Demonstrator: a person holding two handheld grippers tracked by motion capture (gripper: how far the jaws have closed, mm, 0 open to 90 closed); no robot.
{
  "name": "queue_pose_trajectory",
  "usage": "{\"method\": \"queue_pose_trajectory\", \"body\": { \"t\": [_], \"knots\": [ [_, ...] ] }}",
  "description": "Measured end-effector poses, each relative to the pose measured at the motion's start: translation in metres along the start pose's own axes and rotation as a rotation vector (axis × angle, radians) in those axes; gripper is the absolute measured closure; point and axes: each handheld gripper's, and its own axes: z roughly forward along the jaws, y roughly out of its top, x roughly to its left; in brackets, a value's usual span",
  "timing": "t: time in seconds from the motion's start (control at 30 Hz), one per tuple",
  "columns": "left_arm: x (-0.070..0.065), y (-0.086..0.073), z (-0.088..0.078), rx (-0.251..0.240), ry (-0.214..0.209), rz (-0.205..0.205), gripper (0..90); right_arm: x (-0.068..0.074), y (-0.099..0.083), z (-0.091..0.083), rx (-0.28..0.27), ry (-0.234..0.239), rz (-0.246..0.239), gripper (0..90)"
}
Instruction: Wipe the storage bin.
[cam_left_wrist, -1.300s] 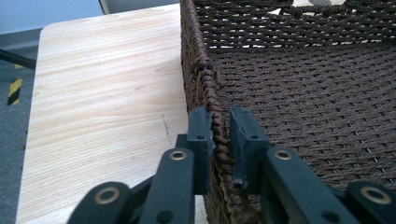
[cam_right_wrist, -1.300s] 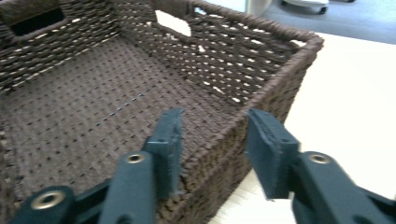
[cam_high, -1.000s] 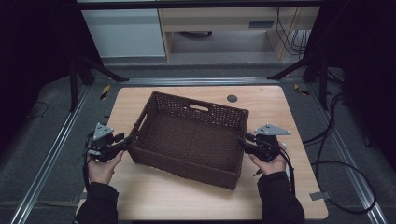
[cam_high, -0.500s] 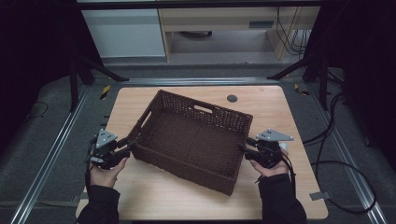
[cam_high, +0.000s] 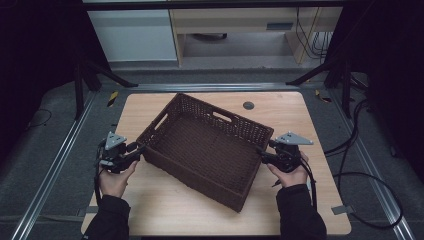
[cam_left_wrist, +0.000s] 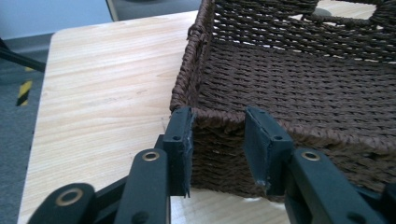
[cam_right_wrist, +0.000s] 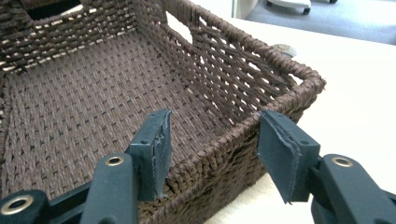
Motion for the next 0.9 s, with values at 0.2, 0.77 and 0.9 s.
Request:
{"method": "queue_pose_trajectory", "body": {
  "t": [0.2,0.77,0.9],
  "knots": [
    [-0.019,-0.001,-0.007,-0.015,-0.04,0.018,57.9,0.004,-0.001,-0.005,0.025,0.001,0.017,47.2],
    [-0.021,0.004,0.015,-0.006,-0.014,0.023,57.1,0.0,0.006,-0.009,-0.02,-0.02,-0.03,33.4],
    [-0.019,0.004,0.019,0.006,-0.004,0.017,57.4,-0.006,0.004,-0.004,-0.031,-0.047,-0.035,32.0]
  ]
}}
